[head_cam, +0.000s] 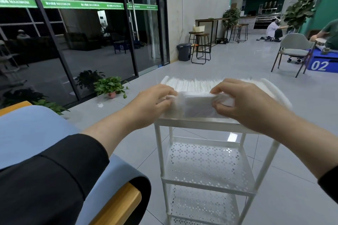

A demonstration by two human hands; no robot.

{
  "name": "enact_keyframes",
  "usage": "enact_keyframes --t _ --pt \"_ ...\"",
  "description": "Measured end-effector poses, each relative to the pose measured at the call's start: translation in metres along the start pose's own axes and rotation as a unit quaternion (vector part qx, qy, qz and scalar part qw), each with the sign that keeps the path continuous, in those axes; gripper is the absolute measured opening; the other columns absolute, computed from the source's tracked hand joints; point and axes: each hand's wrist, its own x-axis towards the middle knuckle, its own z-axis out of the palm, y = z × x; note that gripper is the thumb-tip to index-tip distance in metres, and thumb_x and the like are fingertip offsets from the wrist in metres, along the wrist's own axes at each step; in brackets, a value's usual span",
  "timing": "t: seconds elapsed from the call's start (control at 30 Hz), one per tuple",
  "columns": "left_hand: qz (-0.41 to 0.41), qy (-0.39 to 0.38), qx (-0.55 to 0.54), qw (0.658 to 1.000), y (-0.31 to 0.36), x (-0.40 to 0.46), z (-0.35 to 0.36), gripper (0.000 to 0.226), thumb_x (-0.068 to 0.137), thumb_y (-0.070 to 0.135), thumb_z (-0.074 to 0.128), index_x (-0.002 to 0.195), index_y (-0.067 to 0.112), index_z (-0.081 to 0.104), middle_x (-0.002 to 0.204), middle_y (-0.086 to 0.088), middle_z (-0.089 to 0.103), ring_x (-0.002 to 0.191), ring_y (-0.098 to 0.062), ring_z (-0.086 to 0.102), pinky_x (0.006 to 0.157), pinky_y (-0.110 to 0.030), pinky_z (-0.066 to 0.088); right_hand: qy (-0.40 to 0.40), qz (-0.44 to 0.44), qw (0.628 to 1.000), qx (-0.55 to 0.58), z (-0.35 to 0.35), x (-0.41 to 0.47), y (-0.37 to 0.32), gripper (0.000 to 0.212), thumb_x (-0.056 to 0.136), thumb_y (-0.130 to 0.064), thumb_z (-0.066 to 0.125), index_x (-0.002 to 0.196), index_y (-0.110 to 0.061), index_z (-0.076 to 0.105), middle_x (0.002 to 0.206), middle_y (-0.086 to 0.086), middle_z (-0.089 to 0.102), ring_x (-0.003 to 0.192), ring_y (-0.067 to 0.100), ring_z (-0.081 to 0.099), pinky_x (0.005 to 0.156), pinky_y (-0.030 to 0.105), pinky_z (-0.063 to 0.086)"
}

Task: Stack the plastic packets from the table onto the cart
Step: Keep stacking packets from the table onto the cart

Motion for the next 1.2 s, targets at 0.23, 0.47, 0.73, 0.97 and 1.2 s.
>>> enact_keyframes --t 0.23,0.47,0.73,0.97,1.2 --pt "0.032 0.008 0.031 0.999 -0.005 -0.014 0.022 0.069 0.102 0.062 0.007 0.162 0.031 0.018 0.167 0.019 0.012 0.152 0.006 -0.008 0.126 -0.041 -0.006 0.009 -0.033 0.999 -0.031 0.015 -0.004 -0.006 0.02 0.092 -0.031 0.066 0.112 -0.026 0.067 0.107 -0.019 0.057 0.089 0.014 0.057 0.079 0.034 0.047" --pt "0.025 0.031 0.032 0.999 0.0 -0.012 0.026 0.081 0.093 0.076 0.006 0.16 0.033 0.023 0.167 0.014 0.02 0.153 0.002 0.002 0.126 -0.041 -0.003 0.035 -0.038 0.998 -0.026 0.034 -0.006 -0.007 0.024 0.094 -0.024 0.067 0.117 -0.019 0.068 0.107 -0.012 0.057 0.086 0.016 0.056 0.073 0.029 0.042" --pt "0.028 0.06 0.046 0.997 0.0 -0.009 0.025 0.027 0.108 0.037 0.041 0.128 0.035 0.059 0.148 0.017 0.05 0.151 -0.003 0.016 0.115 -0.031 0.012 0.045 -0.08 0.991 -0.095 0.056 -0.008 -0.007 0.034 0.093 -0.024 0.067 0.125 -0.014 0.068 0.105 0.002 0.063 0.091 0.026 0.054 0.072 0.046 0.051" --pt "0.023 0.091 0.023 0.995 -0.003 -0.016 0.038 0.048 0.11 0.041 0.027 0.155 0.029 0.037 0.162 0.015 0.031 0.152 0.001 0.009 0.126 -0.038 0.005 0.031 -0.021 0.991 -0.127 0.063 -0.016 -0.009 0.063 0.101 -0.048 0.038 0.154 -0.013 0.035 0.155 0.008 0.035 0.14 0.025 0.029 0.116 0.044 0.029" --pt "0.011 0.149 0.057 0.987 0.002 -0.014 0.054 0.053 0.106 0.044 0.022 0.153 0.028 0.042 0.164 0.01 0.031 0.154 -0.006 0.01 0.126 -0.044 0.006 -0.022 -0.044 0.993 -0.107 0.066 -0.011 -0.013 0.071 0.102 -0.053 0.026 0.161 -0.016 0.013 0.168 -0.001 0.013 0.155 0.012 0.002 0.125 0.028 -0.004"
